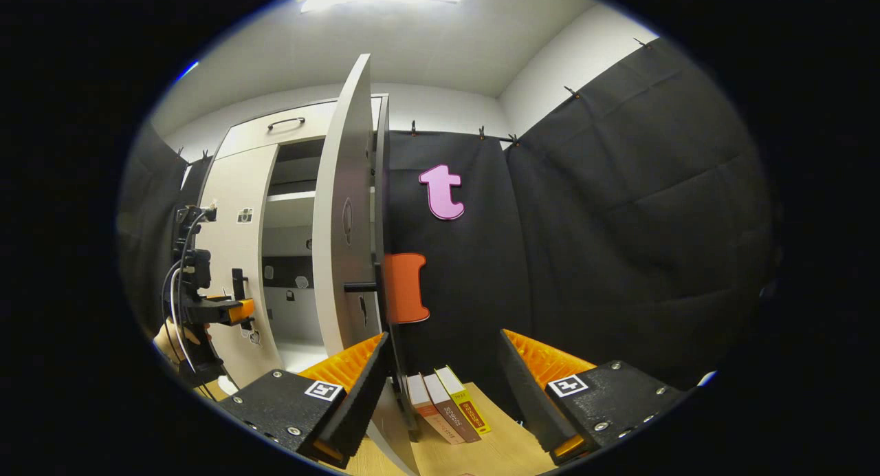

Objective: Open the right door of the double-door shoe cabinet with the right hand, and open the left door with the left hand.

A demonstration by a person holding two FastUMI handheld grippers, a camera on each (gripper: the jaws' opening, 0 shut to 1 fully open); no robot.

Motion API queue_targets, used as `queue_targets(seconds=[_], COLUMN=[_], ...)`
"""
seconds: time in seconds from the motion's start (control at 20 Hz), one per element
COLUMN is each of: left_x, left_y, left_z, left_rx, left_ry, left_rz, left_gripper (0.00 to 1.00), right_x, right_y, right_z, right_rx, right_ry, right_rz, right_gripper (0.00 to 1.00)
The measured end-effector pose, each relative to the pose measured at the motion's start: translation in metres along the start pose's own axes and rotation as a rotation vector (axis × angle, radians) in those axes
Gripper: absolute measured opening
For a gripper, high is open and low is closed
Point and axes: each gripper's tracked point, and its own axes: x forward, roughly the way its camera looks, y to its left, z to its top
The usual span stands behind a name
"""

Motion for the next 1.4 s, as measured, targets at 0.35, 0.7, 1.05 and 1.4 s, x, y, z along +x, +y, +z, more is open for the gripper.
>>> queue_targets(seconds=[0.35,0.7,1.05,1.4], left_x=[0.001,-0.011,-0.024,-0.038], left_y=[-0.015,-0.012,-0.004,0.004], left_z=[-0.003,-0.004,-0.007,-0.009], left_rx=[-0.030,0.012,-0.034,-0.028], left_ry=[0.017,0.007,0.030,0.024], left_rz=[-0.069,-0.150,-0.231,-0.260], left_gripper=[0.30,0.12,0.12,0.12], right_x=[-0.008,-0.011,-0.032,-0.045], right_y=[0.006,0.025,0.062,0.094], right_z=[-0.001,-0.003,0.001,0.012], right_rx=[-0.010,-0.001,-0.012,0.004], right_ry=[0.000,0.007,0.002,-0.015], right_rz=[0.009,0.039,0.073,0.114], right_gripper=[0.93,0.93,0.93,0.93])
